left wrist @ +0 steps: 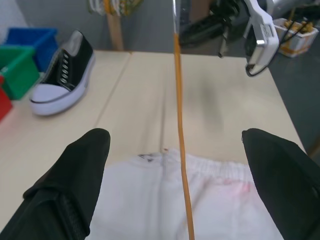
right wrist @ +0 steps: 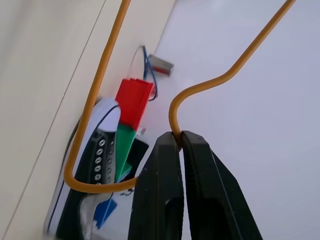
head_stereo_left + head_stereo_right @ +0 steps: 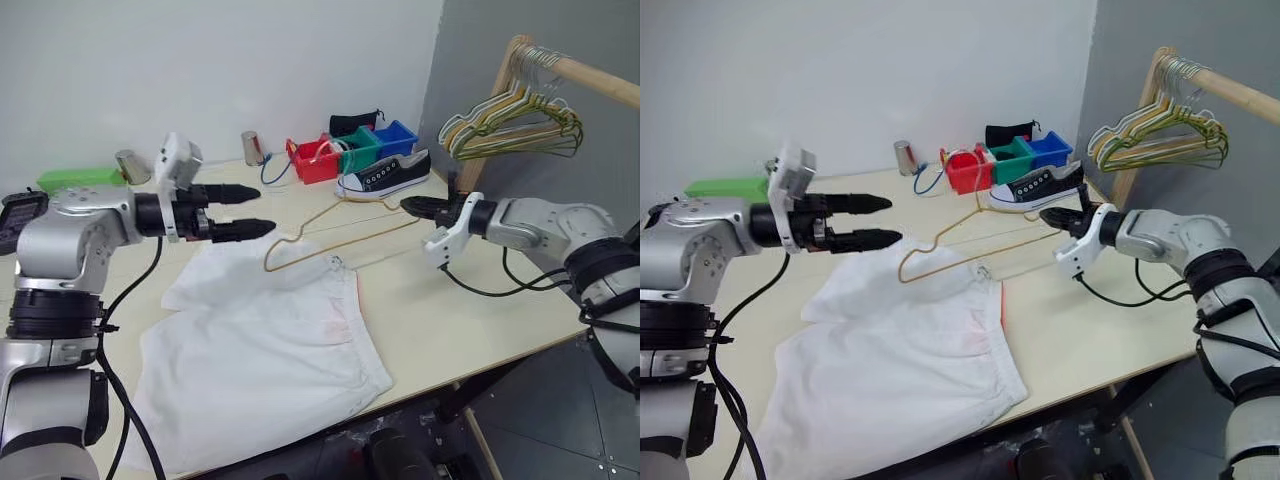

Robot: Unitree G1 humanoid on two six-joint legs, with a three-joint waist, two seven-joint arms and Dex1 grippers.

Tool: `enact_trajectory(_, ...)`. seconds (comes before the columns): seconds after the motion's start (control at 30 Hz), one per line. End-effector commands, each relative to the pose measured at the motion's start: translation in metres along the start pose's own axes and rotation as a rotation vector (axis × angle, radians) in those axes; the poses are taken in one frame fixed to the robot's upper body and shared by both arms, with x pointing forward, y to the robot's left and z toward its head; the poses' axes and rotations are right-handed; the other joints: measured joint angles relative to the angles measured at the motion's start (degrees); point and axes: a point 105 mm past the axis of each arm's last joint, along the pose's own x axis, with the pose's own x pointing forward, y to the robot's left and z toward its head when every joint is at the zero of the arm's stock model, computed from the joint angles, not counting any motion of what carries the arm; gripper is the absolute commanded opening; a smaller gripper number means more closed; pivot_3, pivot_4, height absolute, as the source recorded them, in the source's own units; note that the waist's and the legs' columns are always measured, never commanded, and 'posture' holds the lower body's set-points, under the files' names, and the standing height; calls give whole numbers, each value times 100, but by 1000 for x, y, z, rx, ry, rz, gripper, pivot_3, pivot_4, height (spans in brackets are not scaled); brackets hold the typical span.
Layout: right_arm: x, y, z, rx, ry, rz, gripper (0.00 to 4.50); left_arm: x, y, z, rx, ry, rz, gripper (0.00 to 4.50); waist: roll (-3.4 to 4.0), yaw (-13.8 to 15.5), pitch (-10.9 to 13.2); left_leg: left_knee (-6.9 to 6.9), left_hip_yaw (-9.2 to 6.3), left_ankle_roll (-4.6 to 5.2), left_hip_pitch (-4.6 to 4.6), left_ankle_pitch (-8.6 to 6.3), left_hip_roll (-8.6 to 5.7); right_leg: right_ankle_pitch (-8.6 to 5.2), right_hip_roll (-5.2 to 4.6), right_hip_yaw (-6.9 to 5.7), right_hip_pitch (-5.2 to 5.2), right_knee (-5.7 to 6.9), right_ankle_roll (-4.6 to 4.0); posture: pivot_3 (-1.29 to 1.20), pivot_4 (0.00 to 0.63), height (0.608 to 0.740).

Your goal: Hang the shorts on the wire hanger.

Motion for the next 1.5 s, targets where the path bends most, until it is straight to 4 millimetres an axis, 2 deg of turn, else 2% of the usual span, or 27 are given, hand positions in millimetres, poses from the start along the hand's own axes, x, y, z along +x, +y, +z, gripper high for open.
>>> enact_trajectory(0.03, 10, -27, 1, -48, -18, -48, 29, 9, -13, -13, 80, 108, -33, 4500, 1, 3, -1, 0, 1, 0, 0, 0, 0, 7, 0, 0, 0, 0, -12, -189, 4, 740)
enact_trajectory(0.27, 16, -35, 4, -69, -23, -38, 29, 12, -18, -48, 106, 245, -12, 4500, 0, 10, -1, 1, -2, 2, 0, 1, 0, 14, -1, -1, -1, 5, -24, -190, 6, 740)
enact_trajectory(0.37, 17, -36, 7, -70, -29, -36, 0, 13, -14, -49, 112, 246, 20, 3999, 1, 11, -2, 1, -1, 3, 3, 1, -1, 15, -1, 0, 0, 6, -25, -190, 6, 740)
enact_trajectory(0.5, 18, -36, 9, -70, -37, -34, 0, 15, -11, -48, 111, 239, 33, 3112, 1, 9, -2, 1, -1, 4, 2, 2, -1, 15, -1, -1, 0, 7, -25, -192, 5, 740)
enact_trajectory(0.77, 18, -41, 9, -66, -30, -44, 0, 14, -15, -56, 101, 281, 9, 1127, 1, 5, -2, 2, -1, 4, 2, 2, -1, 15, -1, -1, 0, 9, -25, -202, 5, 740)
enact_trajectory(0.8, 18, -42, 9, -66, -29, -46, 0, 14, -15, -56, 101, 283, 6, 1018, 1, 3, -2, 2, -1, 4, 3, 2, -1, 15, -1, -1, 0, 9, -25, -204, 4, 740)
enact_trajectory(0.9, 18, -44, 9, -68, -26, -47, 0, 15, -15, -56, 101, 284, 2, 280, 1, -2, -2, 2, -1, 4, 3, 2, 0, 15, -1, -1, 0, 11, -26, -207, 7, 740)
enact_trajectory(0.97, 17, -46, 9, -69, -24, -52, 0, 16, -15, -57, 103, 285, 2, 15, 0, -1, -3, 2, -1, 5, 3, 2, 0, 15, -1, -1, 0, 12, -26, -209, 7, 740)
enact_trajectory(1.43, 15, -43, 10, -57, -28, -25, 0, 16, 2, -51, 174, 247, 98, 15, 1, -5, -4, 5, -1, 5, 3, 2, -1, 15, -1, -1, 0, 16, -26, -206, 2, 740)
enact_trajectory(1.5, 15, -42, 10, -54, -28, -23, 0, 16, 2, -46, 175, 210, 96, 502, 1, -4, -4, 5, -1, 5, 3, 2, -1, 15, -1, -1, 0, 17, -26, -205, 1, 740)
